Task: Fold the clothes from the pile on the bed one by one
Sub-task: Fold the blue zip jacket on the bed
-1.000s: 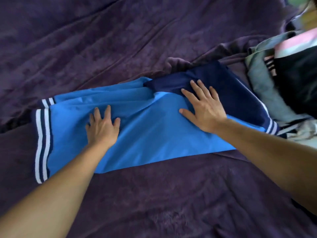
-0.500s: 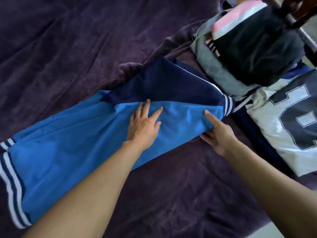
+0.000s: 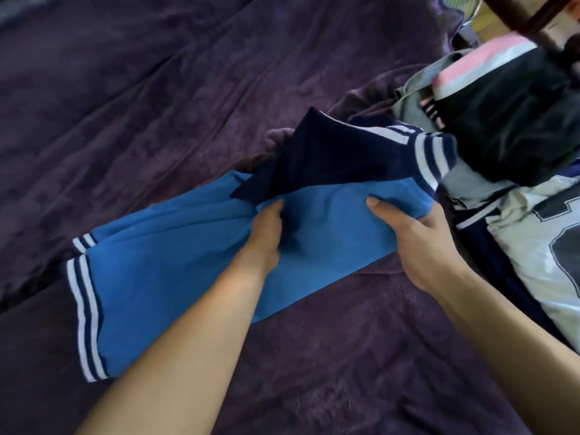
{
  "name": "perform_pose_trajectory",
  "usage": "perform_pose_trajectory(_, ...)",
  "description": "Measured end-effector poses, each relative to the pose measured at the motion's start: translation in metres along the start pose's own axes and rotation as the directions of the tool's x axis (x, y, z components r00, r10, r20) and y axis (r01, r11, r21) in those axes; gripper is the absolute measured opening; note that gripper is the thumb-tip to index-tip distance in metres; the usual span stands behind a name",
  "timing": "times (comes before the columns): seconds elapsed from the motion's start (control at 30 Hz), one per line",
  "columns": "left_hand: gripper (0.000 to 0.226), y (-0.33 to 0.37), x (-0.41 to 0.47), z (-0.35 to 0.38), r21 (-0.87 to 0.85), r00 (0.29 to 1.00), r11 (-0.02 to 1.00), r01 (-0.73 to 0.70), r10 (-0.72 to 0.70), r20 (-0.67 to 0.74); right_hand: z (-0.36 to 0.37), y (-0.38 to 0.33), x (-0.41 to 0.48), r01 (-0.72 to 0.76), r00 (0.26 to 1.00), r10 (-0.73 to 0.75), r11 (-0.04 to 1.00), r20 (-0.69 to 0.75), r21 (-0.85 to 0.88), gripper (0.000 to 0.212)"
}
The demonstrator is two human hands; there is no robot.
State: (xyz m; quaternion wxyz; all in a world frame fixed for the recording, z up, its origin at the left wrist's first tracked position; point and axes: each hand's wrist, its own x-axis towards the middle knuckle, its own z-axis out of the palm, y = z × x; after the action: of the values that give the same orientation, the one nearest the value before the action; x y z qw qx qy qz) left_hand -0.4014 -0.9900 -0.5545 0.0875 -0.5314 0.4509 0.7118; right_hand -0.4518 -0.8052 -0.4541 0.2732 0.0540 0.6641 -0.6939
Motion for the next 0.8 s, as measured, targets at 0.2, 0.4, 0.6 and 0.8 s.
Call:
perform_pose_trajectory(0.2,0.049,0.014,-0.018,-0.086,-0.337,0.989,0.935,0.111,-0.069,0.134,0.073,-0.010,-0.021,0.318,0.925,-0.175,0.842,0.337,-0.435,0.012)
perform_pose_trajectory(0.4,0.057,-0.004,-0.037,-0.210,-0.427,1.000,0.904,0.011,-0.023,-0.021,0.161,0.027,-0.035,0.553,0.832,-0.114,0.079,0.543,-0.830,0.038)
perform_pose_trajectory(0.6,0.050,-0.042,-0.047,-0.233,-0.286,0.988,0.957,0.053,-0.091,-0.123,0.179,0.116,-0.037,0.523,0.851,0.297,-0.409,0.433,-0.747,0.061)
perform_pose_trajectory(0.8,0.016,-0.067,-0.047,-0.206,-0.035,0.980,0.999,0.025,-0.031,-0.198,0.125,0.130,-0.018,0.478,0.873,0.145,-0.443,0.465,-0.758,0.058)
